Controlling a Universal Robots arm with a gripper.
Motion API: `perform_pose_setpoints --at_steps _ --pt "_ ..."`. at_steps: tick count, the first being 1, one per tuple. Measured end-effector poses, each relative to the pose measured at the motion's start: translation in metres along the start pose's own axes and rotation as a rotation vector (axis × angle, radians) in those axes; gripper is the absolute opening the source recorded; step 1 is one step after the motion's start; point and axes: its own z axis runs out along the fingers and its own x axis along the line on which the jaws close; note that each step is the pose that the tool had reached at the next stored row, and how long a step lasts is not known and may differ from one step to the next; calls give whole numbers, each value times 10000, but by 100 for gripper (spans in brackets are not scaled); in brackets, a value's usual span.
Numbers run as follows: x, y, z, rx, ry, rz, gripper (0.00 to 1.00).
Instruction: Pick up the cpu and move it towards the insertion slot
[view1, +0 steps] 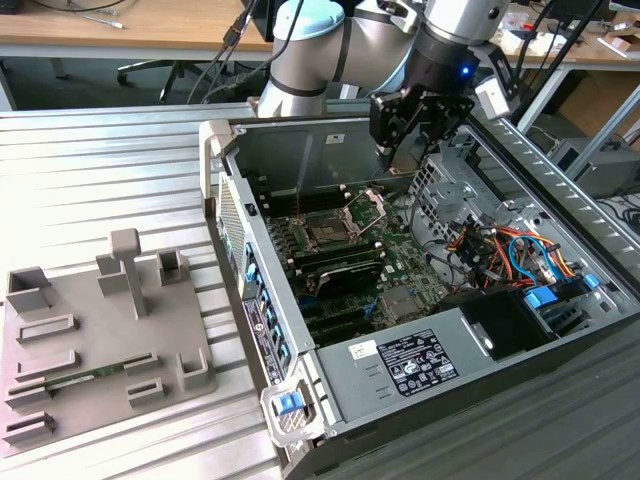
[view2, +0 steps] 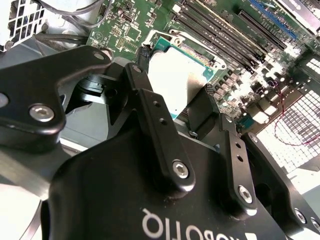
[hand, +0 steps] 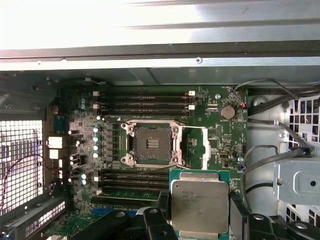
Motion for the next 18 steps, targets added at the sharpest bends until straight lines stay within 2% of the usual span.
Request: perform_pose_setpoints --at_steps 18 --pt "0 10 90 1 0 1 55"
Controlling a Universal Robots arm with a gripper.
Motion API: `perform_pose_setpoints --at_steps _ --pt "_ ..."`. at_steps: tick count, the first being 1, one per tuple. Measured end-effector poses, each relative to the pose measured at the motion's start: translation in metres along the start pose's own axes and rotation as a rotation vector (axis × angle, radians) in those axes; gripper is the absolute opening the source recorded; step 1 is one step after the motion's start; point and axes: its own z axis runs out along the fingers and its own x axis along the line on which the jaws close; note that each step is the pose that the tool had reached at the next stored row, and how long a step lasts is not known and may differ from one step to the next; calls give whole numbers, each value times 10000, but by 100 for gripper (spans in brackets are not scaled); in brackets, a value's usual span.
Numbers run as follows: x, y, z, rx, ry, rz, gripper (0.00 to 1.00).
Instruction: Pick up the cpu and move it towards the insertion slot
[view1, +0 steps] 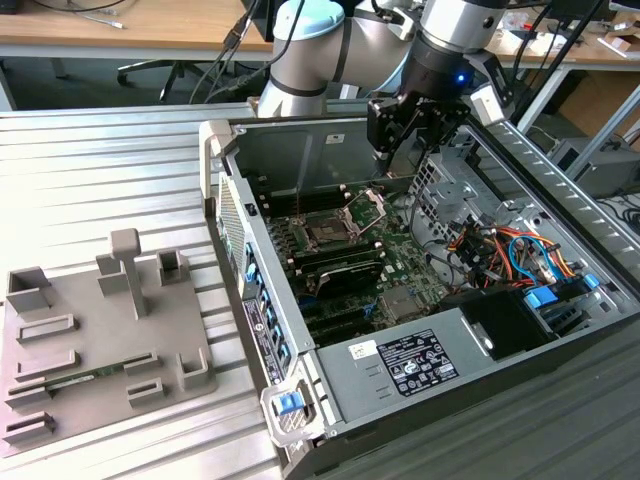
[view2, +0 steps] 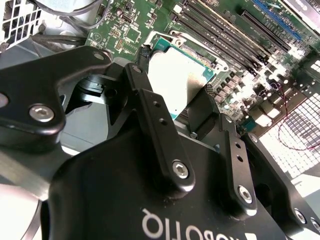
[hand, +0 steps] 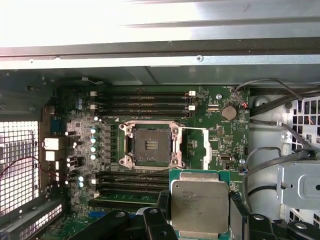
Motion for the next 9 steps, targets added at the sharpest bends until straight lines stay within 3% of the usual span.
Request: perform_pose_setpoints --at_steps 9 --pt "0 1 39 0 0 0 55"
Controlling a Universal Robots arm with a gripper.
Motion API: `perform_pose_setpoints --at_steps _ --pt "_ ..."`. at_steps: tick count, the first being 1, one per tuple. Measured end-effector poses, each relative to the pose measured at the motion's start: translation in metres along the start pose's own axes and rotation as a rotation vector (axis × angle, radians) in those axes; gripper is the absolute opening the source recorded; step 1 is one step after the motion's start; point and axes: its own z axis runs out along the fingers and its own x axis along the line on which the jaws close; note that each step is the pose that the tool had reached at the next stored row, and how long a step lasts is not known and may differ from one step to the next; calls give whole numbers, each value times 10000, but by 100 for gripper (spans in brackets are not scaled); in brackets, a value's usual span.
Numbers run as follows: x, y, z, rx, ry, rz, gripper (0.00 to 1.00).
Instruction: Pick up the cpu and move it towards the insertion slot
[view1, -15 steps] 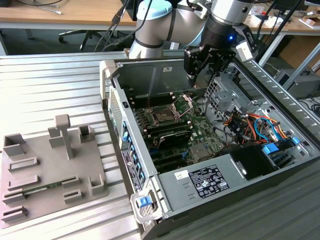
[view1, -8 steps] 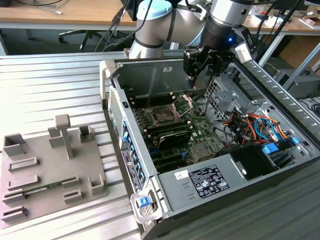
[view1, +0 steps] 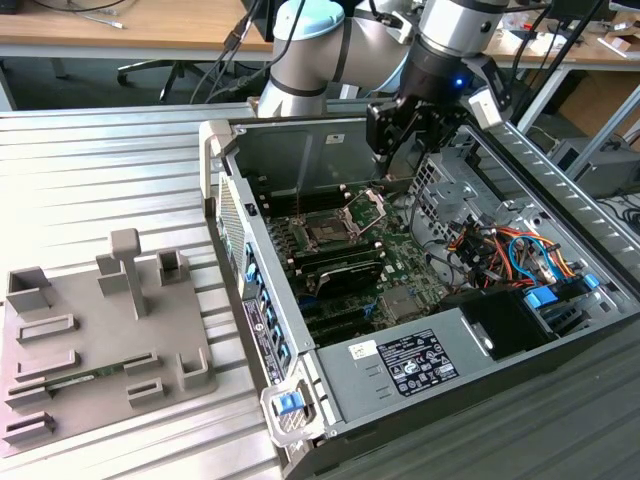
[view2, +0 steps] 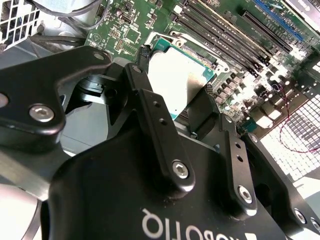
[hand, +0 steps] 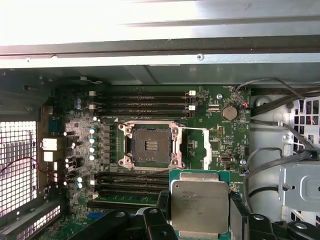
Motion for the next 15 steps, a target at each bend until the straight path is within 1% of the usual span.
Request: perform_pose_setpoints --at_steps 9,13,15 --pt "0 3 44 1 0 0 55" --pt "0 24 67 1 -1 1 55" --pt "2 46 80 1 0 0 55"
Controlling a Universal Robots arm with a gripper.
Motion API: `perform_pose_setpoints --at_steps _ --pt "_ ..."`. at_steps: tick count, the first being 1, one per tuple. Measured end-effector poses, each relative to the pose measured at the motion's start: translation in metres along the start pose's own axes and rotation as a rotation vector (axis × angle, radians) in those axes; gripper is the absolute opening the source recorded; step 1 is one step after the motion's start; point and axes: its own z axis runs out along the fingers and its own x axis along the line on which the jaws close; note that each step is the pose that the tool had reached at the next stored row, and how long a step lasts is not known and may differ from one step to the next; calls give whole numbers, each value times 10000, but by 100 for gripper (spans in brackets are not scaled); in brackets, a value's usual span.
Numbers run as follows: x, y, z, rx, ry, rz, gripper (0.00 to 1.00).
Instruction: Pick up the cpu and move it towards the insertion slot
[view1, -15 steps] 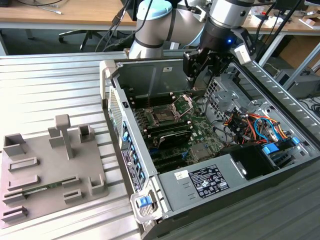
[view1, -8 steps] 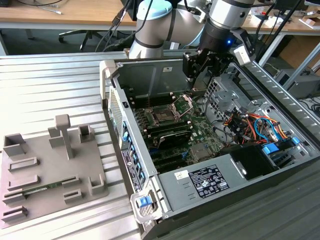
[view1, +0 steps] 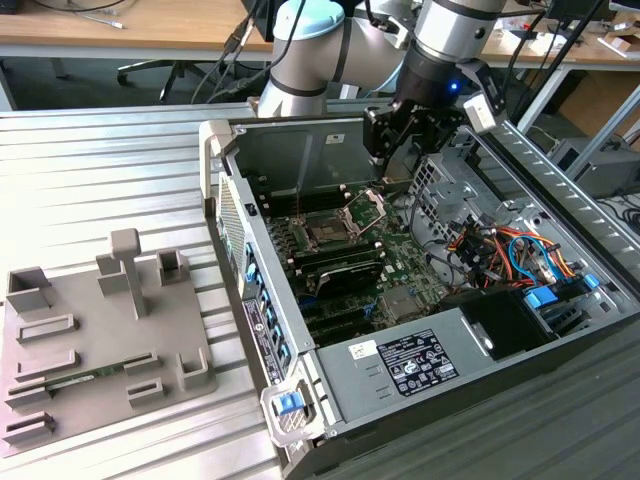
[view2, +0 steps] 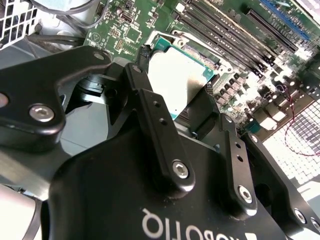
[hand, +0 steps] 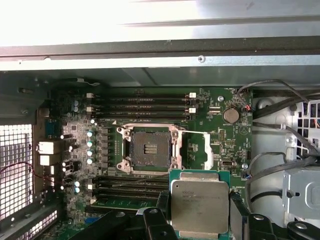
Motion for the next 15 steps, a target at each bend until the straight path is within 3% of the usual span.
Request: perform_pose_setpoints --at_steps 15 --pt "27 65 67 0 -1 1 55"
